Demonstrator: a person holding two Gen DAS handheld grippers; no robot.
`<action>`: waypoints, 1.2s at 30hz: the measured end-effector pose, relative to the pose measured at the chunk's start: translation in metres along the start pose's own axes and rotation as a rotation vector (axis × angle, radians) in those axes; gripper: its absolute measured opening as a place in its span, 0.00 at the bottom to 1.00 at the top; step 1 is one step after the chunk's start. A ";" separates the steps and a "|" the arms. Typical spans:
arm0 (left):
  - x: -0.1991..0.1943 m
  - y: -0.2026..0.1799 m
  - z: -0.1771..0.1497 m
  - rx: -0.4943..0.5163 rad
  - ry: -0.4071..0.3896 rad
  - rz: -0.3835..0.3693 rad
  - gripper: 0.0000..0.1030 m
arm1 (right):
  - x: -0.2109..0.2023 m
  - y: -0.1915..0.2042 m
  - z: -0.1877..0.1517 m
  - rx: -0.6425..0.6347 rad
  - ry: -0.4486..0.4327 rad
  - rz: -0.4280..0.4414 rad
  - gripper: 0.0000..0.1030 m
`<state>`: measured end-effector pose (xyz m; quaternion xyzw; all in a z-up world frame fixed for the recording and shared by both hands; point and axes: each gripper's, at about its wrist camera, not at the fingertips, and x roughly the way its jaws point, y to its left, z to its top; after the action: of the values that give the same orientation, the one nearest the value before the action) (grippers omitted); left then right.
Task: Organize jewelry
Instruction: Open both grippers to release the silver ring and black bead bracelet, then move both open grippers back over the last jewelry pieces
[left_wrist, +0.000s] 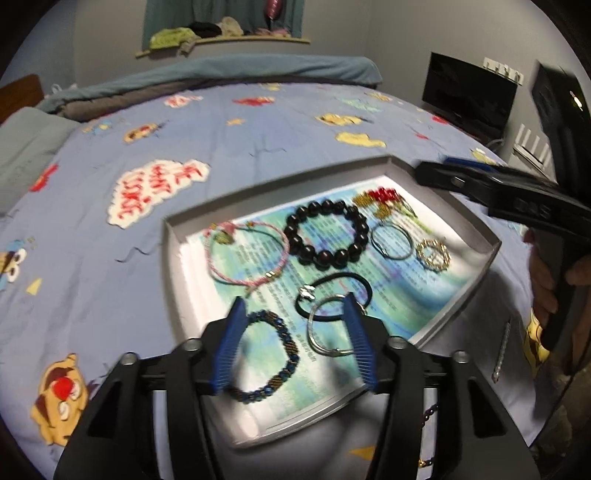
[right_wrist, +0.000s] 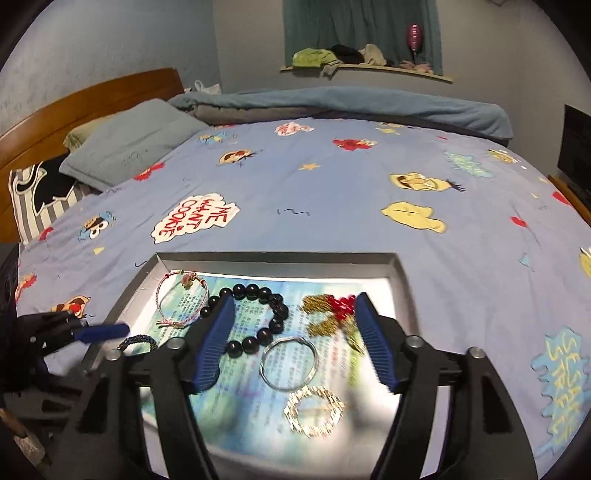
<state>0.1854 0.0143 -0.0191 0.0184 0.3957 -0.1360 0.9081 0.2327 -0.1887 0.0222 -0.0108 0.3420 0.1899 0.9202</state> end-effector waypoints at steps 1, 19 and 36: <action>-0.003 0.001 0.001 -0.006 -0.006 0.006 0.70 | -0.007 -0.002 -0.002 0.008 -0.010 0.001 0.77; -0.066 0.002 -0.017 -0.050 -0.072 0.103 0.82 | -0.093 -0.023 -0.045 0.028 -0.070 -0.065 0.94; -0.082 -0.028 -0.082 -0.064 -0.051 0.074 0.83 | -0.104 0.003 -0.123 -0.107 -0.044 -0.076 0.94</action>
<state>0.0667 0.0175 -0.0138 0.0006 0.3758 -0.0899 0.9223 0.0826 -0.2397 -0.0061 -0.0689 0.3104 0.1729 0.9322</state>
